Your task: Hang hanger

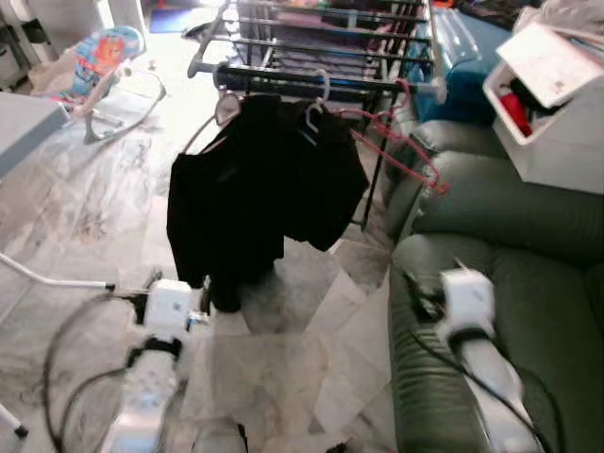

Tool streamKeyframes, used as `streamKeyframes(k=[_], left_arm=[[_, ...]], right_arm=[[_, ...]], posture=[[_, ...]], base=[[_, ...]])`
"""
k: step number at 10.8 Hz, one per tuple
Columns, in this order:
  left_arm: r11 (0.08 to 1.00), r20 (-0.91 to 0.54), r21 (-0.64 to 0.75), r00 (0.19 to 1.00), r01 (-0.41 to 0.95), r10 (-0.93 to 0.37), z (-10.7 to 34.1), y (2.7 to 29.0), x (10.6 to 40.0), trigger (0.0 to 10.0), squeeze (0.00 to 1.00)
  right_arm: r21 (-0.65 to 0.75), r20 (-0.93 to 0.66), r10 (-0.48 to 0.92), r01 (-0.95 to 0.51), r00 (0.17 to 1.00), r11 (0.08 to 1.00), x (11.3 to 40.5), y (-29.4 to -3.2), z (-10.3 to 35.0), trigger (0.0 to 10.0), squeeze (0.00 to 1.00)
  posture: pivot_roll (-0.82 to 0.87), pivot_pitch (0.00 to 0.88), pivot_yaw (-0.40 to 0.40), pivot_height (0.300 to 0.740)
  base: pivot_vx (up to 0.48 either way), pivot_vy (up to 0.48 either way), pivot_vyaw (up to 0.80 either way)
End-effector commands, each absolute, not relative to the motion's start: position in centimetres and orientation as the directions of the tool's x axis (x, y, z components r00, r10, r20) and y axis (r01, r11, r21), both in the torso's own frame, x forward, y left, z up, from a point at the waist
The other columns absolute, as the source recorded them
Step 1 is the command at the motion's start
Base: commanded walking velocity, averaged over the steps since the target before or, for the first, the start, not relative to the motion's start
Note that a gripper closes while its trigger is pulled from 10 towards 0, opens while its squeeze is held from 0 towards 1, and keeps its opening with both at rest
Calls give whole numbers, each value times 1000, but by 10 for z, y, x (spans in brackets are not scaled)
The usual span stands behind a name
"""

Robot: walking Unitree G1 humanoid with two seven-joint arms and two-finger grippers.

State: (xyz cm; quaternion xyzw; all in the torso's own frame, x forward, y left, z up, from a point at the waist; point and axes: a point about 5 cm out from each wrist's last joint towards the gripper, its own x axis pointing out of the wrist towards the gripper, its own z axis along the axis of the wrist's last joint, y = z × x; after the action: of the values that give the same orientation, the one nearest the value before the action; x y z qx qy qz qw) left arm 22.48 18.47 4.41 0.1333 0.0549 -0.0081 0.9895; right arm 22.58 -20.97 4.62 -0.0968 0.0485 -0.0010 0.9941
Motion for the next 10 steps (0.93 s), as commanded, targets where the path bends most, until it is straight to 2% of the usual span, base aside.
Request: streamKeyframes(k=[1,3,7,10], left_arm=[[963,-131,259,990,78,-45,46,181,223,10000,0],[958,-166,247,980,149,-110,47,175,221,10000,0],[951,-214,201,958,236,-193,47,161,223,10000,0],[961,-234,216,965,173,-121,45,167,210,10000,0]], right_arm=[[-177,-88,-31,15,996,984,222,-209,49,10000,0],[-164,-93,-71,55,993,985,212,-205,46,10000,0],[-175,-110,-81,61,991,983,205,-202,48,10000,0],[-164,-136,-93,70,986,984,201,-205,45,10000,0]], posture=[[-50,0,11,740],[-56,0,57,740],[-89,0,65,740],[-63,0,36,740]], base=[[0,0,0],[0,0,0],[0,0,0],[0,0,0]])
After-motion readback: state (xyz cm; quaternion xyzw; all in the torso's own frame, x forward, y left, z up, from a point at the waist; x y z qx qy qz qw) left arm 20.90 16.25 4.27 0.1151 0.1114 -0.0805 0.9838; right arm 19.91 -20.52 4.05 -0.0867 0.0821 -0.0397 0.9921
